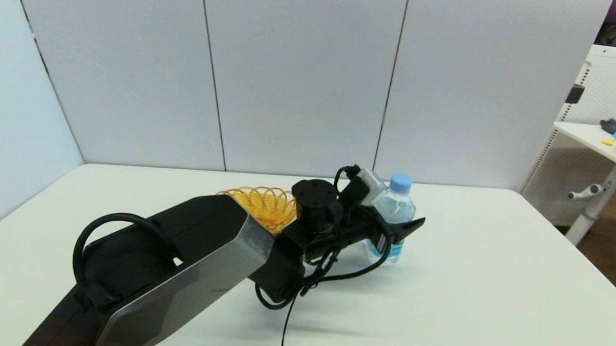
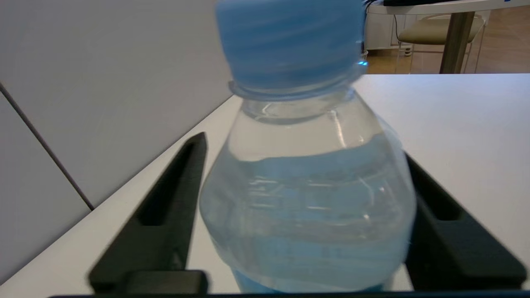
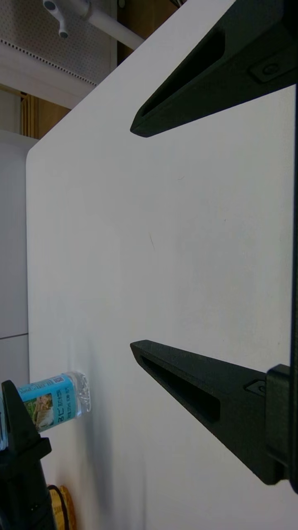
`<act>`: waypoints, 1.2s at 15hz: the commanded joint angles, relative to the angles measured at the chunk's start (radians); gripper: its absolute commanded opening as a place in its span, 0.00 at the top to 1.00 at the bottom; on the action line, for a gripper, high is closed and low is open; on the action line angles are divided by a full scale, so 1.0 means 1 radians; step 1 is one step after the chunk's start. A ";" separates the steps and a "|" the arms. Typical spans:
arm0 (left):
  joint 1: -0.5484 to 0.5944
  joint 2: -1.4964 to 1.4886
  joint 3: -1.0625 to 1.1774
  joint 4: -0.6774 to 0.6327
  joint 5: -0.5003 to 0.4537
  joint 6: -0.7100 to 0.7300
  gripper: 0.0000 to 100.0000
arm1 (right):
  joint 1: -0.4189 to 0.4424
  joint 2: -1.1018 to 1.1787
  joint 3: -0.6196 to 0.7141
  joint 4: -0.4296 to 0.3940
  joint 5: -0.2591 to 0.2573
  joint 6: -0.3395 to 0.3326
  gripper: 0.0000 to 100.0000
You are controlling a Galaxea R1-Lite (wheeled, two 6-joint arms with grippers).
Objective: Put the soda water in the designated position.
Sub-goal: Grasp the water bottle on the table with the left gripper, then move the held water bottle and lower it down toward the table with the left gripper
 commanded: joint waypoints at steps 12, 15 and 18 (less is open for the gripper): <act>0.027 -0.137 0.040 0.017 0.025 0.003 1.00 | 0.000 0.001 0.000 0.000 0.000 0.000 0.00; 0.080 -0.318 0.230 0.096 0.056 0.009 1.00 | 0.000 0.001 0.000 0.000 0.000 0.000 0.00; 0.129 -0.460 0.449 0.109 0.060 0.014 1.00 | 0.000 0.001 0.000 0.000 0.000 0.000 0.00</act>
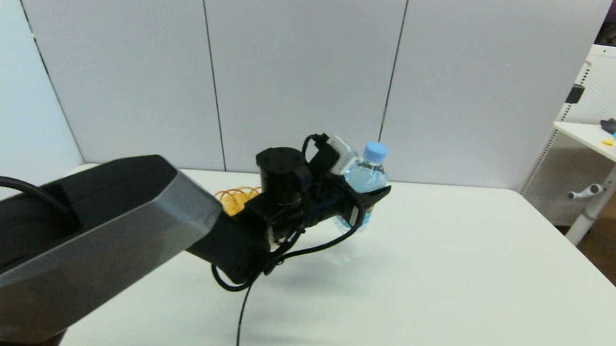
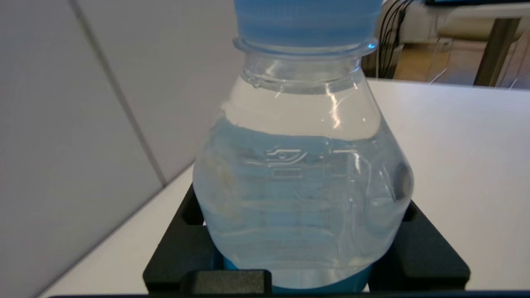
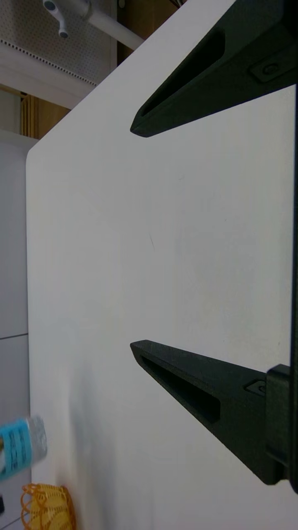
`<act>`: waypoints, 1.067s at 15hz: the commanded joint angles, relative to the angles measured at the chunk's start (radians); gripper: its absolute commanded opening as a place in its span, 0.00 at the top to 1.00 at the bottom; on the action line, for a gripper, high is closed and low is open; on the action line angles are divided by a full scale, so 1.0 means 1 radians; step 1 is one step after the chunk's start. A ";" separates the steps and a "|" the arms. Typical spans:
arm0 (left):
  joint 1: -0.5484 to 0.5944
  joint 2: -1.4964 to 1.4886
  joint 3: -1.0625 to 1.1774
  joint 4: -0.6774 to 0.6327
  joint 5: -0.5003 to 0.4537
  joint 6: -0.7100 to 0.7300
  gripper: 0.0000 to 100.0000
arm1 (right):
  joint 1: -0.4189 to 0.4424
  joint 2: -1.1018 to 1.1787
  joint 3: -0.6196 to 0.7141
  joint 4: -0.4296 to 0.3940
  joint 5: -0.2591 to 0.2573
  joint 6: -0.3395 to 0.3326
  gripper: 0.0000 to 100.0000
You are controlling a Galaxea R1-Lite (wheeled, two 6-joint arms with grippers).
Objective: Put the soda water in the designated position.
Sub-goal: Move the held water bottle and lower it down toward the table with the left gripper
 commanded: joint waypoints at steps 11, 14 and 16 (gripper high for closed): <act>0.281 -0.432 0.713 -0.114 0.003 0.022 1.00 | 0.000 0.001 0.000 0.000 0.000 0.000 0.00; 0.305 -0.453 0.745 -0.140 0.001 0.014 1.00 | 0.000 0.001 0.000 0.000 0.000 0.000 0.00; 0.305 -0.476 0.753 -0.138 0.001 0.012 1.00 | 0.000 0.001 0.000 0.000 -0.001 0.000 0.00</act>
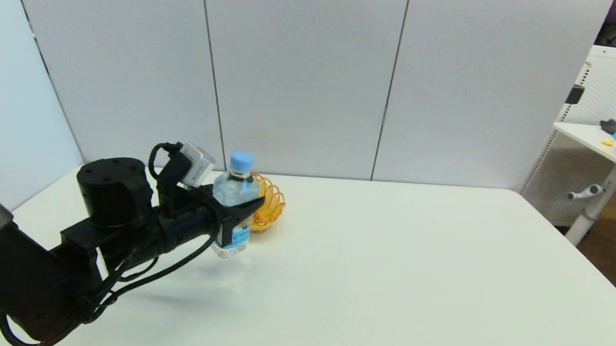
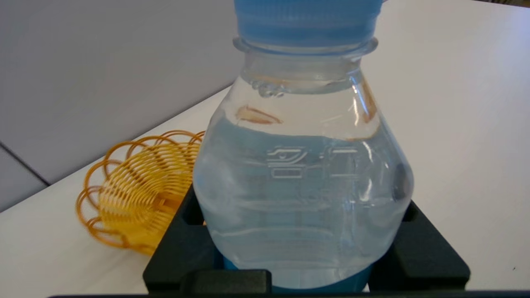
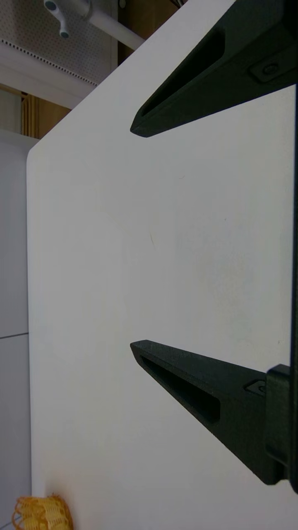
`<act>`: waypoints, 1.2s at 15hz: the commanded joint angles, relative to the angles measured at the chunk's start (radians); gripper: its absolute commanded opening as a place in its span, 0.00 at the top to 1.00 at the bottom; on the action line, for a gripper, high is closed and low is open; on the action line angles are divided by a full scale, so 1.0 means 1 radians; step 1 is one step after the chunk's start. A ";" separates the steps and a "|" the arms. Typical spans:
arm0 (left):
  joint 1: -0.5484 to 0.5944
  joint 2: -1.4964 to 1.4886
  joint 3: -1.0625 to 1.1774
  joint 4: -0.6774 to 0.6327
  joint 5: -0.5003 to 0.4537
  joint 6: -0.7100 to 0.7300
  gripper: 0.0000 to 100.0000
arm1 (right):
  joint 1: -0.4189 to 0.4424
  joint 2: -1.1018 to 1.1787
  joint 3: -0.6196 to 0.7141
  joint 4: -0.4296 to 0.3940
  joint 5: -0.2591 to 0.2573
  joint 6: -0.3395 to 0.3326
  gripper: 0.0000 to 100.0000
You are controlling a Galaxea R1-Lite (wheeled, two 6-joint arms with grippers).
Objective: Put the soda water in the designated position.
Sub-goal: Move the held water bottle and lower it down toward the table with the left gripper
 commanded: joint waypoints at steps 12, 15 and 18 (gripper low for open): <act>0.022 0.025 0.070 -0.116 -0.005 -0.007 1.00 | 0.000 0.001 0.000 0.000 0.000 0.000 0.00; 0.022 0.072 0.083 -0.173 -0.004 -0.008 1.00 | 0.000 0.001 0.000 0.000 0.000 0.000 0.00; 0.022 0.103 0.111 -0.216 -0.004 -0.008 1.00 | 0.000 0.001 0.000 0.000 0.000 0.000 0.00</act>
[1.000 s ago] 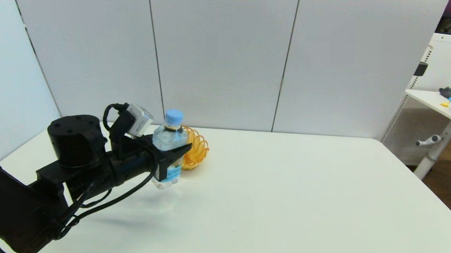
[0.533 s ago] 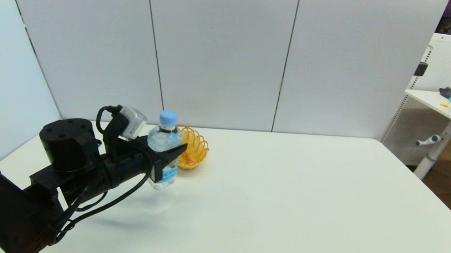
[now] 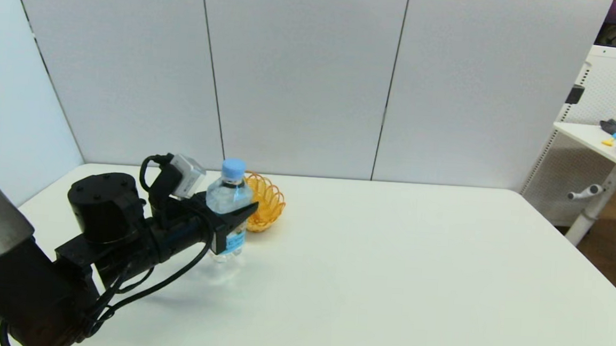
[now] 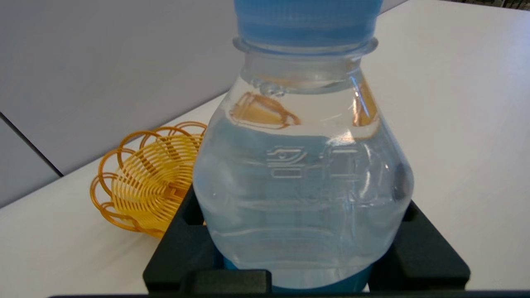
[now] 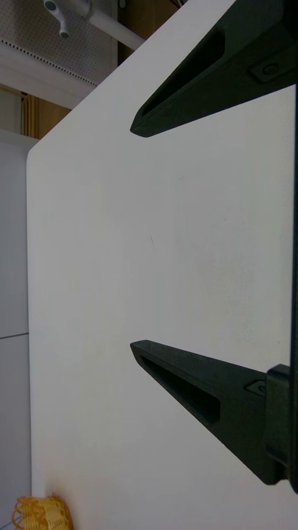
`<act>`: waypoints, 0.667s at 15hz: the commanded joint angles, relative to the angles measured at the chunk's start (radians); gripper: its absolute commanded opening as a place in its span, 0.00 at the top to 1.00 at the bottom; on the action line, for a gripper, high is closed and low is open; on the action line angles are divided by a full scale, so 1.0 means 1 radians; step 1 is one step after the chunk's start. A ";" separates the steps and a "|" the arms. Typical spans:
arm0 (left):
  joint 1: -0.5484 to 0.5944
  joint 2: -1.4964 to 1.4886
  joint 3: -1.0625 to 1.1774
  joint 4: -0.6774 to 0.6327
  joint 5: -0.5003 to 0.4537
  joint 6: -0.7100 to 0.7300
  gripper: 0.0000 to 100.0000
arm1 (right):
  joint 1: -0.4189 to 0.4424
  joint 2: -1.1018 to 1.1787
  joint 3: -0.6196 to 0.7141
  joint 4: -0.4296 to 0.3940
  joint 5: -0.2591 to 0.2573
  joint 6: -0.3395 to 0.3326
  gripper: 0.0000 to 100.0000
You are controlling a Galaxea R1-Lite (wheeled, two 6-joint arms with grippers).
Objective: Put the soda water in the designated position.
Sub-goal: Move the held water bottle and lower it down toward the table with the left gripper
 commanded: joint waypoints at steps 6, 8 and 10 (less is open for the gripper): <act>0.001 0.108 0.019 -0.129 -0.002 -0.007 1.00 | 0.000 0.001 0.000 0.000 0.000 0.000 0.00; 0.001 0.114 0.019 -0.146 -0.002 -0.011 1.00 | 0.000 0.001 0.000 0.000 0.000 0.000 0.00; 0.001 0.124 0.015 -0.155 -0.001 -0.011 1.00 | 0.000 0.001 0.000 0.000 0.000 0.000 0.00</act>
